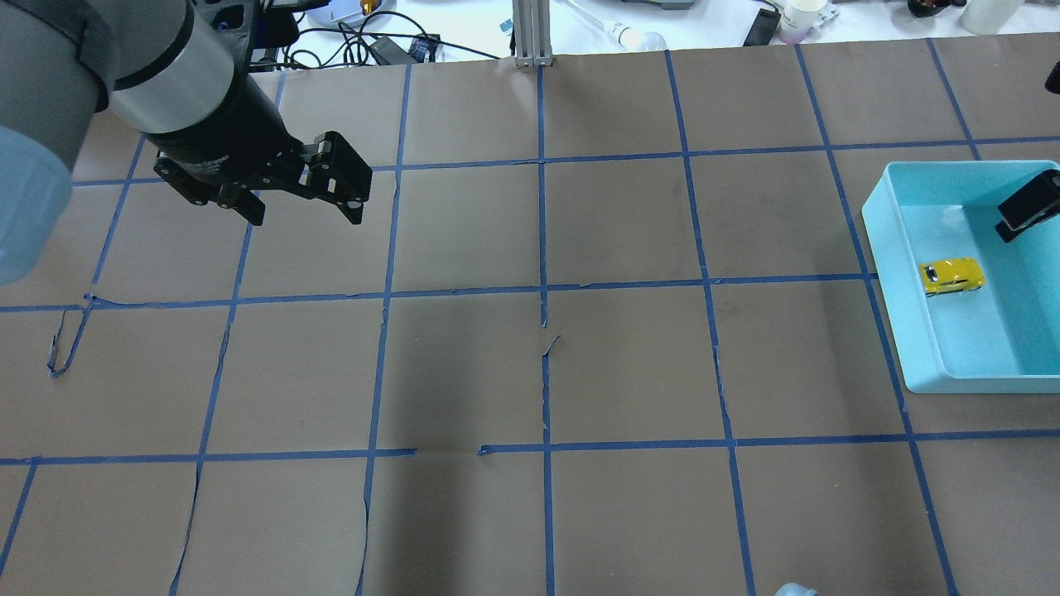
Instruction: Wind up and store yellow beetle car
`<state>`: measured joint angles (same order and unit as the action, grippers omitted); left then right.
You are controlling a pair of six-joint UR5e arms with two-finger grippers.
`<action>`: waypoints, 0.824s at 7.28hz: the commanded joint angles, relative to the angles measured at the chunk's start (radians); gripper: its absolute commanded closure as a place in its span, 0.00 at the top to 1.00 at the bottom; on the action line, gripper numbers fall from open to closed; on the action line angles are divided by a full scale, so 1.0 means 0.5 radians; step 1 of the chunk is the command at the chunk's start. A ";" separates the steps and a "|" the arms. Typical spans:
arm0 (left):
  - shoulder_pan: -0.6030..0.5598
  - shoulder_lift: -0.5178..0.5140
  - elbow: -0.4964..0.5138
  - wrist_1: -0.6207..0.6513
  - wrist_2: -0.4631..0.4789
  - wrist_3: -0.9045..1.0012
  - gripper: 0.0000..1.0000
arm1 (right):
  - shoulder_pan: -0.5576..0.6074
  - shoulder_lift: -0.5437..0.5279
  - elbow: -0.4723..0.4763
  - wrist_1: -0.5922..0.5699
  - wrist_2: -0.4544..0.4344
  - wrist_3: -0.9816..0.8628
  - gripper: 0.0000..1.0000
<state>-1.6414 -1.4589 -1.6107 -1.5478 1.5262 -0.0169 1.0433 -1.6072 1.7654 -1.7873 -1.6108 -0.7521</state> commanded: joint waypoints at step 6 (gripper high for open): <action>0.000 0.000 0.000 0.000 0.000 0.000 1.00 | 0.588 -0.071 -0.095 0.289 0.151 1.193 1.00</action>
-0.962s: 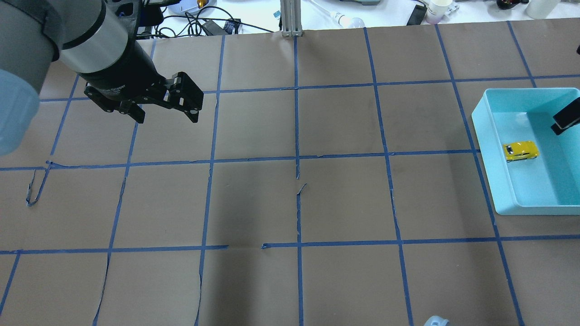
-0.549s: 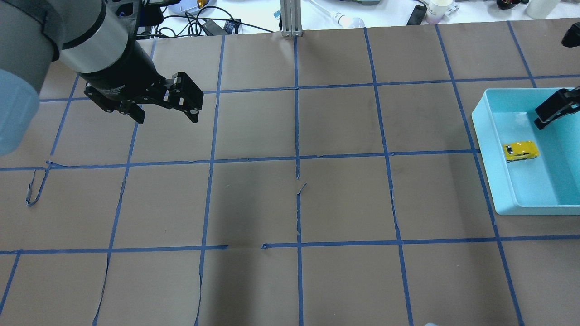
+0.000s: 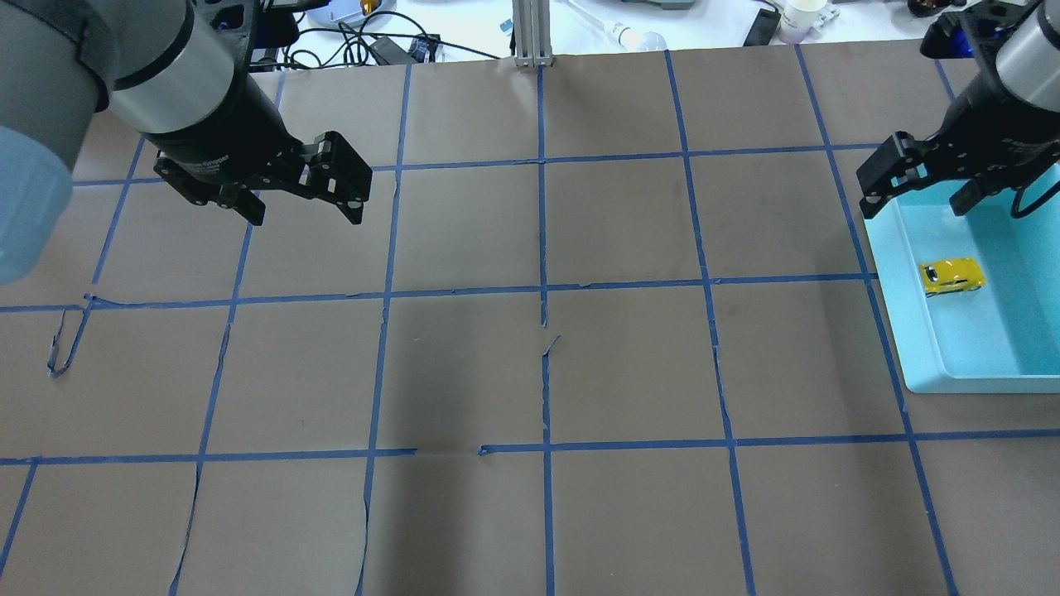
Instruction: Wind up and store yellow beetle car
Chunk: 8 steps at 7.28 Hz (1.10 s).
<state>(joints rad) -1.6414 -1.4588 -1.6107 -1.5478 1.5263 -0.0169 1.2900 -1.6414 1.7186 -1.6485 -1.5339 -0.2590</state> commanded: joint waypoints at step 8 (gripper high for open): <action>0.003 0.000 0.000 0.000 0.000 0.012 1.00 | 0.427 0.000 0.020 0.005 0.006 0.478 1.00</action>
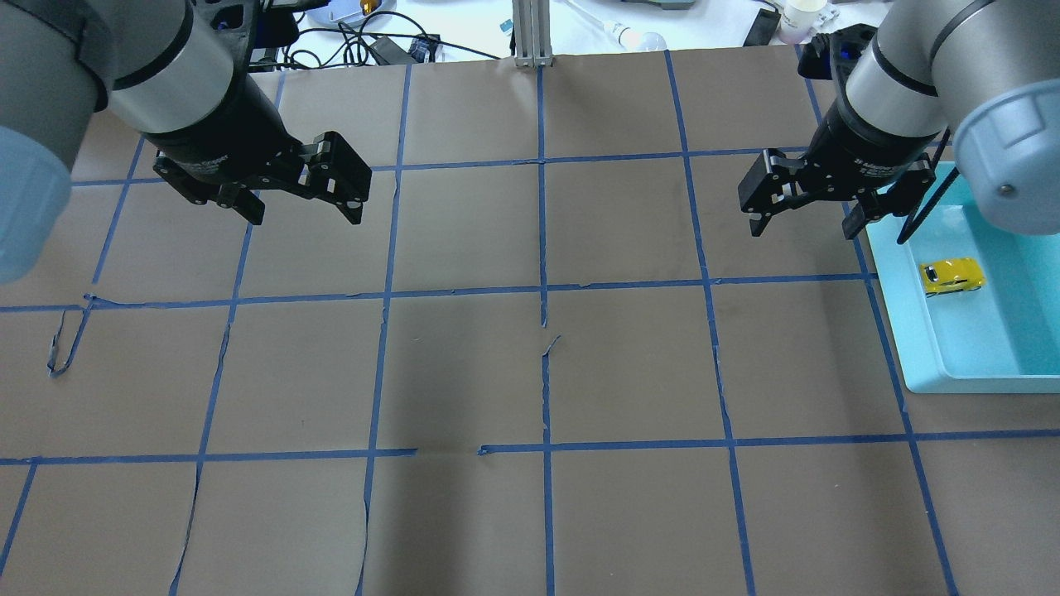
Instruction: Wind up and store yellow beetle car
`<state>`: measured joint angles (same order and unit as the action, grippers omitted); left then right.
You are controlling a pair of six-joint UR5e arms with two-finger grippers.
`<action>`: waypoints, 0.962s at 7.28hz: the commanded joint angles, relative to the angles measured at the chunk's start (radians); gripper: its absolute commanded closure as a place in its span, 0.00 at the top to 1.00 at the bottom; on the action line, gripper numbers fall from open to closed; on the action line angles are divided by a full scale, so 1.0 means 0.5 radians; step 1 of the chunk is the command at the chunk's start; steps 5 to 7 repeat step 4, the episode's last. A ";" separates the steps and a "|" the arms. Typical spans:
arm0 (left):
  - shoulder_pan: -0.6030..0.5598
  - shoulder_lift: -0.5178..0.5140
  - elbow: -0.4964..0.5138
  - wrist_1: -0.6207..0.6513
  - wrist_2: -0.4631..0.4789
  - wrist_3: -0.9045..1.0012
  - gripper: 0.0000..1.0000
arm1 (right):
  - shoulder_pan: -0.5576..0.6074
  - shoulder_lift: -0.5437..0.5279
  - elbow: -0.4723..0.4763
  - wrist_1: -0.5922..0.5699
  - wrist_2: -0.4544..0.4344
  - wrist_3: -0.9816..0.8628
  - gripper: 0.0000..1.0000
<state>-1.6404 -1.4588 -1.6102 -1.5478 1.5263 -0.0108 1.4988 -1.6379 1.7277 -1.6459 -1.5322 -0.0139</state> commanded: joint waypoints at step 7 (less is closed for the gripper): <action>0.001 0.000 -0.001 0.000 0.003 0.000 1.00 | 0.009 -0.007 0.005 0.006 0.002 -0.015 1.00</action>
